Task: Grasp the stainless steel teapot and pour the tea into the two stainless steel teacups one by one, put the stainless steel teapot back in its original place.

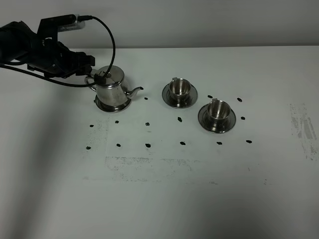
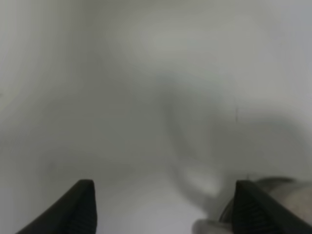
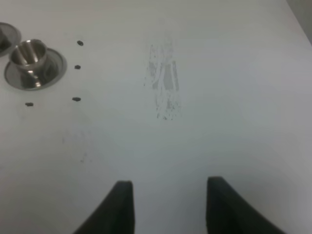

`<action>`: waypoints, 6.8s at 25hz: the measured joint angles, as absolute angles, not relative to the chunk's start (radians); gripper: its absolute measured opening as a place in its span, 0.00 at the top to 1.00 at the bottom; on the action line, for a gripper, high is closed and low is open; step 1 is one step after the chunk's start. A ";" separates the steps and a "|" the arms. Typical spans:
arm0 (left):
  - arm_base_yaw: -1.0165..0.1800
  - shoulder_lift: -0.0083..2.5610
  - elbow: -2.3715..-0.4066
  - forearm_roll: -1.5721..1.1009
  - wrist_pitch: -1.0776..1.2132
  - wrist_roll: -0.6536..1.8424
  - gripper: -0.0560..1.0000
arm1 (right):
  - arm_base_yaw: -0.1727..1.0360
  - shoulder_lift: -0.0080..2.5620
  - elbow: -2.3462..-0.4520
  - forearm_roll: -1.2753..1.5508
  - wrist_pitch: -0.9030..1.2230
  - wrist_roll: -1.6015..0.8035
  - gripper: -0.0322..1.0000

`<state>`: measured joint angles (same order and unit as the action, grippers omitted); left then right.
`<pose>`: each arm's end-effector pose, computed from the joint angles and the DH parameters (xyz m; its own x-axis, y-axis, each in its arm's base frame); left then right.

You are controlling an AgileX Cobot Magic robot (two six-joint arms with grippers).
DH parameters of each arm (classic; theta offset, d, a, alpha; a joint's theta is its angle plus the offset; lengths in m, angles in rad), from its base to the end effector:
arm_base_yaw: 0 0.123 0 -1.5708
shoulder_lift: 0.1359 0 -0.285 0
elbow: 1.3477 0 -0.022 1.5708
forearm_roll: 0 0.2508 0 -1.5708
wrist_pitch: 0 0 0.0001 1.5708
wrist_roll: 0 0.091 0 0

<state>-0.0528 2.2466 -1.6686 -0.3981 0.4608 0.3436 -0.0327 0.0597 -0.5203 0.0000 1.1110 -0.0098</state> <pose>0.4910 -0.0417 0.1490 -0.7970 0.0257 -0.6035 0.1430 0.9787 -0.1472 0.0000 0.0000 0.2791 -0.5339 0.0077 -0.8455 0.0275 0.9996 -0.0083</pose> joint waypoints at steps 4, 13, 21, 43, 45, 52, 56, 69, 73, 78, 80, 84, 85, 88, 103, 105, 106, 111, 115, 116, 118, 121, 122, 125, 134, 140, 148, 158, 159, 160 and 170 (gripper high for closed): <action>-0.046 2.247 -1.669 -0.381 0.509 0.365 0.41 | -0.033 0.060 -0.520 0.000 1.111 -0.010 0.64; -0.046 2.235 -1.669 -0.296 0.634 0.380 0.41 | -0.033 0.060 -0.520 0.000 1.111 -0.010 0.64; -0.046 2.230 -1.669 -0.295 0.749 0.461 0.41 | -0.033 0.060 -0.520 0.000 1.111 -0.009 0.65; -0.107 1.890 -1.475 -0.184 0.873 0.800 0.41 | -0.033 0.060 -0.520 0.000 1.112 -0.009 0.66; -0.136 1.909 -1.525 -0.156 0.889 0.744 0.41 | -0.033 0.060 -0.520 0.000 1.112 -0.009 0.66; -0.204 2.036 -1.713 -0.058 0.970 0.620 0.41 | -0.033 0.060 -0.520 0.000 1.112 -0.009 0.66; -0.219 2.094 -1.754 -0.045 0.968 0.622 0.41 | -0.033 0.060 -0.520 0.000 1.112 -0.009 0.66; -0.240 2.185 -1.762 -0.047 0.905 0.629 0.41 | -0.033 0.060 -0.520 0.000 1.112 -0.009 0.66; -0.248 2.200 -1.762 -0.057 0.881 0.629 0.41 | -0.033 0.060 -0.520 0.000 1.112 -0.008 0.67; -0.251 2.212 -1.762 -0.058 0.878 0.608 0.41 | -0.033 0.060 -0.520 0.000 1.112 -0.009 0.68; -0.251 2.212 -1.762 -0.055 0.878 0.590 0.41 | -0.033 0.060 -0.520 0.000 1.112 -0.009 0.69; -0.251 2.212 -1.762 -0.039 0.875 0.582 0.41 | -0.033 0.060 -0.520 0.000 1.112 -0.009 0.71; -0.251 2.212 -1.762 -0.037 0.872 0.582 0.41 | -0.033 0.060 -0.520 0.000 1.112 -0.009 0.72; -0.251 2.212 -1.762 -0.027 0.855 0.581 0.41 | -0.033 0.060 -0.520 0.000 1.112 -0.009 0.73; -0.251 2.233 -1.762 -0.014 0.844 0.581 0.41 | -0.033 0.060 -0.520 0.000 1.112 -0.008 0.74; -0.251 2.233 -1.762 -0.021 0.844 0.581 0.41 | -0.033 0.060 -0.520 0.000 1.112 -0.008 0.74; -0.251 2.233 -1.762 -0.027 0.844 0.583 0.41 | -0.033 0.060 -0.520 0.000 1.112 -0.009 0.74; -0.251 2.233 -1.762 -0.052 0.838 0.602 0.41 | -0.033 0.060 -0.520 0.000 1.112 -0.009 0.74; -0.251 2.233 -1.762 -0.055 0.838 0.604 0.42 | -0.033 0.060 -0.520 0.000 1.112 -0.009 0.74; -0.251 2.233 -1.762 -0.056 0.838 0.604 0.43 | -0.033 0.060 -0.520 0.000 1.112 -0.009 0.74; -0.251 2.233 -1.762 -0.056 0.841 0.604 0.44 | -0.033 0.060 -0.520 0.000 1.112 -0.009 0.74; -0.251 2.233 -1.762 -0.054 0.842 0.604 0.46 | -0.033 0.060 -0.520 0.000 1.112 -0.009 0.74; -0.251 2.233 -1.762 -0.054 0.842 0.604 0.47 | -0.033 0.060 -0.520 0.000 1.112 -0.009 0.74; -0.251 2.236 -1.762 -0.054 0.842 0.604 0.49 | -0.033 0.060 -0.520 0.000 1.112 -0.008 0.74; -0.251 2.245 -1.762 -0.054 0.846 0.626 0.79 | -0.033 0.060 -0.520 0.000 1.112 -0.008 0.74; -0.251 2.245 -1.762 -0.054 0.845 0.646 0.79 | -0.033 0.060 -0.520 0.000 1.112 -0.009 0.74; -0.257 2.216 -1.761 -0.055 0.861 0.657 0.79 | -0.033 0.060 -0.520 0.000 1.112 -0.009 0.74; -0.265 2.139 -1.759 -0.091 0.901 0.702 0.79 | -0.033 0.060 -0.520 0.000 1.112 -0.008 0.74; -0.271 2.139 -1.771 -0.091 0.909 0.707 0.79 | -0.033 0.060 -0.520 0.000 1.112 -0.008 0.74; -0.277 2.141 -1.789 -0.091 0.916 0.710 0.79 | -0.033 0.060 -0.520 0.000 1.112 -0.008 0.74; -0.357 2.335 -2.174 -0.094 1.081 0.800 0.79 | -0.033 0.060 -0.520 0.000 1.112 -0.009 0.74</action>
